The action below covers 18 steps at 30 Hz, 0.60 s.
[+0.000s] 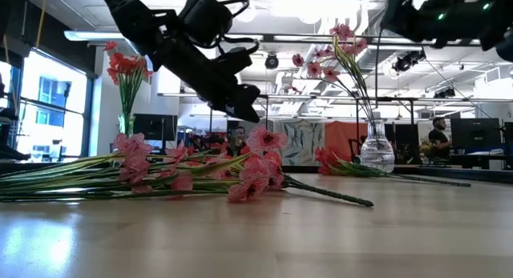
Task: Sort flowers into vase by color
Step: Put the bottom yellow tulip into the transparent vase
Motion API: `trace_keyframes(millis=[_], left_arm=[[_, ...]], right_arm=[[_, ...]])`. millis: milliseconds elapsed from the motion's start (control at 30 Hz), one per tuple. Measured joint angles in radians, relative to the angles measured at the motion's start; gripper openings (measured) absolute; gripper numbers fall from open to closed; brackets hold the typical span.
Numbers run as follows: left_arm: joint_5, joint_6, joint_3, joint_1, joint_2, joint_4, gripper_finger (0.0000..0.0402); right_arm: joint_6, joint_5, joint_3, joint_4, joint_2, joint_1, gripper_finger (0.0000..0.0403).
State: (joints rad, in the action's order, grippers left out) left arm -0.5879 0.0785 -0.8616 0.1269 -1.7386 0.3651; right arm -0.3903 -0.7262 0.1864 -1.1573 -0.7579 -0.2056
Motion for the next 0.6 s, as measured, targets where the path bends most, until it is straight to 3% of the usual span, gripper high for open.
trace_keyframes(millis=[133,267,500,600], left_arm=[[-0.001,-0.022,0.000,-0.034,0.015,-0.065,0.0129],[-0.017,-0.039,0.000,-0.113,0.085,-0.144,0.0129],[-0.163,-0.162,0.000,-0.257,0.234,-0.322,0.0129],[-0.204,-0.224,0.000,-0.307,0.266,-0.402,0.0129]], right_arm=[[0.099,0.090,0.000,0.028,-0.008,-0.073,0.0013],[0.100,0.232,0.000,0.031,0.001,-0.078,0.0013],[0.076,0.168,0.012,-0.009,0.054,-0.094,0.0013],[0.091,0.134,0.051,0.118,0.079,-0.119,0.0013]])
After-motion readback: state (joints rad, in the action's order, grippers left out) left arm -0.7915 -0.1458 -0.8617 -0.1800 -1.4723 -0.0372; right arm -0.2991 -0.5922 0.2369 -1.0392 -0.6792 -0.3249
